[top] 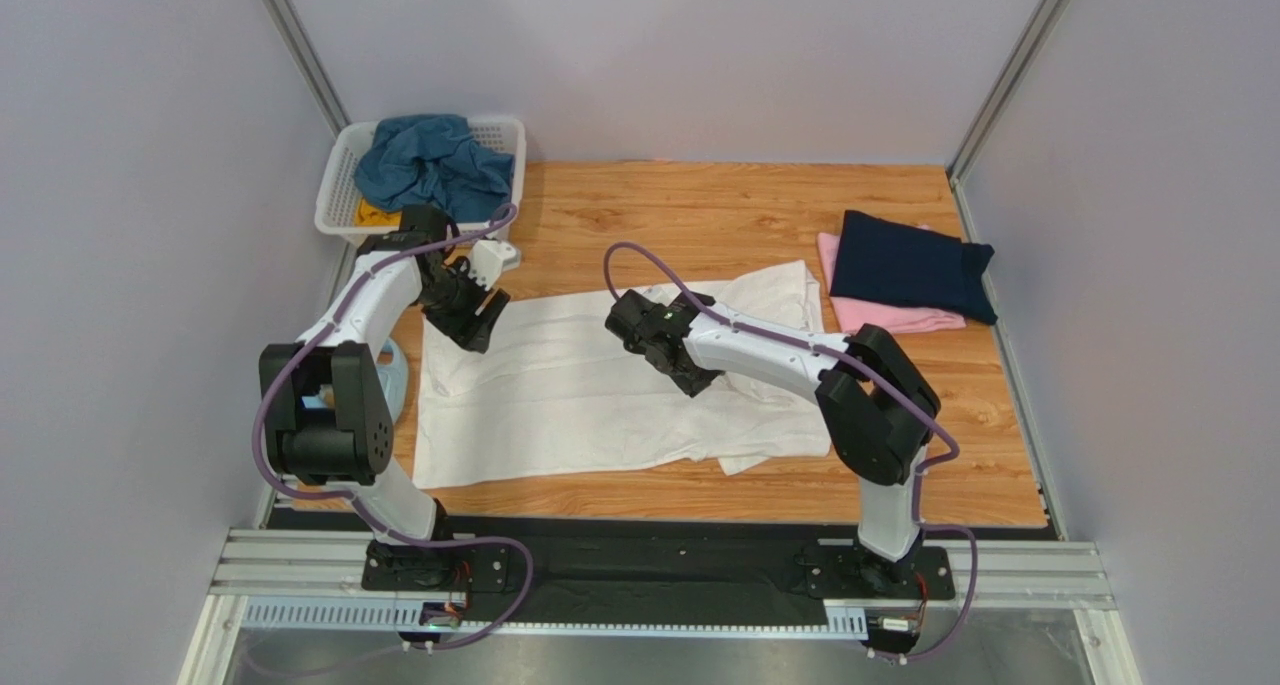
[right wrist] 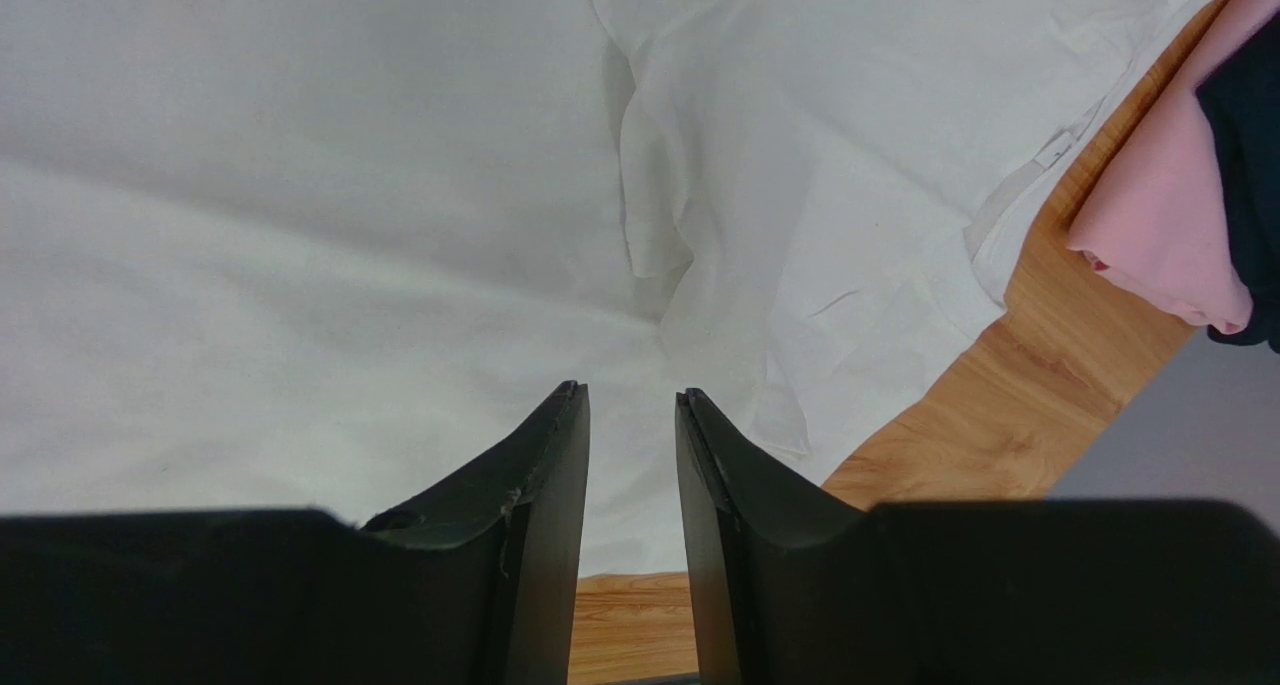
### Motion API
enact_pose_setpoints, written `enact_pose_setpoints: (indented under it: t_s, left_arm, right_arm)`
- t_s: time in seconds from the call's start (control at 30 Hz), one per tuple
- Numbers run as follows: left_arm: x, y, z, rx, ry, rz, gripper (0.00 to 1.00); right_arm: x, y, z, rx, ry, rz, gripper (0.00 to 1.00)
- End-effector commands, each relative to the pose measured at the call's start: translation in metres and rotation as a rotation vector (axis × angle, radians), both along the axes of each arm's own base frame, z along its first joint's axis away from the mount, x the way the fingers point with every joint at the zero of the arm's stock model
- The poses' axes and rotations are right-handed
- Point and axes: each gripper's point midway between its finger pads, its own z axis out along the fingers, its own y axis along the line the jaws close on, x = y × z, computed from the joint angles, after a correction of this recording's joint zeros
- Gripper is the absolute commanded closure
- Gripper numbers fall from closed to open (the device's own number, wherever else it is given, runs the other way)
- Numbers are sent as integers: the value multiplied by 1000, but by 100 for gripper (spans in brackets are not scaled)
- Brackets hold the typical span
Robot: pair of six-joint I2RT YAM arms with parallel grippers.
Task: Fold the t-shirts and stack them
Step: Fold the flattened tshirt in 1/3 of the way
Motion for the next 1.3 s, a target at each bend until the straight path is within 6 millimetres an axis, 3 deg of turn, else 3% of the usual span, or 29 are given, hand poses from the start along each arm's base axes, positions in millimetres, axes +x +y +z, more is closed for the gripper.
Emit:
enact_pose_setpoints:
  t_s: [0.0,0.3,0.43,1.0,1.27]
  left_arm:
    - [-2,0,13,-2,-40,7,30]
    - [0,2,11,10,-37,6,30]
    - [0,3,9,15,-36,6,30]
    - [1,6,5,31,-31,0,30]
    - [1,7,3,37,-32,-3,30]
  right_arm:
    - [9,-7,-6,-97,-46,31,68]
    - [4,-14,-41,-103,23,-6,71]
    - [6,-21,-47,-85,33,-37,72]
    - [24,-7,-44,-48,18,-38,76]
    - [34,-16,-49,-59,15,-64,78]
